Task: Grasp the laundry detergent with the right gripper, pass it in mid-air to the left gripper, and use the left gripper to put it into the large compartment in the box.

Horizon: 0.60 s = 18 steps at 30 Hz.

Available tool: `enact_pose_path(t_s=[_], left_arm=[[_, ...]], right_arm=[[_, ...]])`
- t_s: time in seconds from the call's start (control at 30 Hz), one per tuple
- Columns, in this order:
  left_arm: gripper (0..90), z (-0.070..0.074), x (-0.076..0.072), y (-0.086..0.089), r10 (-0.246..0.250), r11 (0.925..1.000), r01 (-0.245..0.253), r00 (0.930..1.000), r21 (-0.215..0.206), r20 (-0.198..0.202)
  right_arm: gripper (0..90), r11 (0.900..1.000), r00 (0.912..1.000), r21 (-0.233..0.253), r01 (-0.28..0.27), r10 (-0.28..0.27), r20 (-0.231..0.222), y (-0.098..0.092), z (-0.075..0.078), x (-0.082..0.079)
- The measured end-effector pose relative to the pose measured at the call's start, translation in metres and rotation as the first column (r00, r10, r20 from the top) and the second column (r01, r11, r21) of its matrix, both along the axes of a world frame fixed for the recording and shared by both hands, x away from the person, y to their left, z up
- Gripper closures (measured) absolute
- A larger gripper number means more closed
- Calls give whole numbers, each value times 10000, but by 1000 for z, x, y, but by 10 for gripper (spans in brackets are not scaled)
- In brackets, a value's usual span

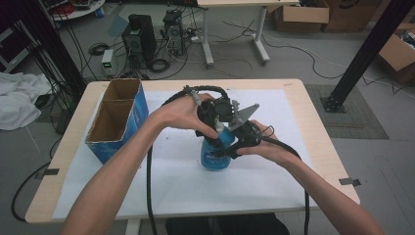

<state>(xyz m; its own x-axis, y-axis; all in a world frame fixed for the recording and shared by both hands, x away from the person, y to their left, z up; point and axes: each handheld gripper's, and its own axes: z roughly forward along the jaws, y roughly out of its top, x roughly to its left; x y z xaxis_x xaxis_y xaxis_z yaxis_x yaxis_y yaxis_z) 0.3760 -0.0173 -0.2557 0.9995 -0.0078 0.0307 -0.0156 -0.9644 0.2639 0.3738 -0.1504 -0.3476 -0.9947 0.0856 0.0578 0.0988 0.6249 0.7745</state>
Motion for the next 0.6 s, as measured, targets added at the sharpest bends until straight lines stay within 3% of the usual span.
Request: enact_pose_path(t_s=[0.5,0.6], left_arm=[[379,-3,0,3,76,9998,-75,9999,-183,91],[380,-3,0,4,115,9998,-116,9999,-154,-74]], right_arm=[[422,10000,9999,55,-27,26,167,3,-3,0],[401,10000,10000,50,14,-14,72,3,-4,0]])
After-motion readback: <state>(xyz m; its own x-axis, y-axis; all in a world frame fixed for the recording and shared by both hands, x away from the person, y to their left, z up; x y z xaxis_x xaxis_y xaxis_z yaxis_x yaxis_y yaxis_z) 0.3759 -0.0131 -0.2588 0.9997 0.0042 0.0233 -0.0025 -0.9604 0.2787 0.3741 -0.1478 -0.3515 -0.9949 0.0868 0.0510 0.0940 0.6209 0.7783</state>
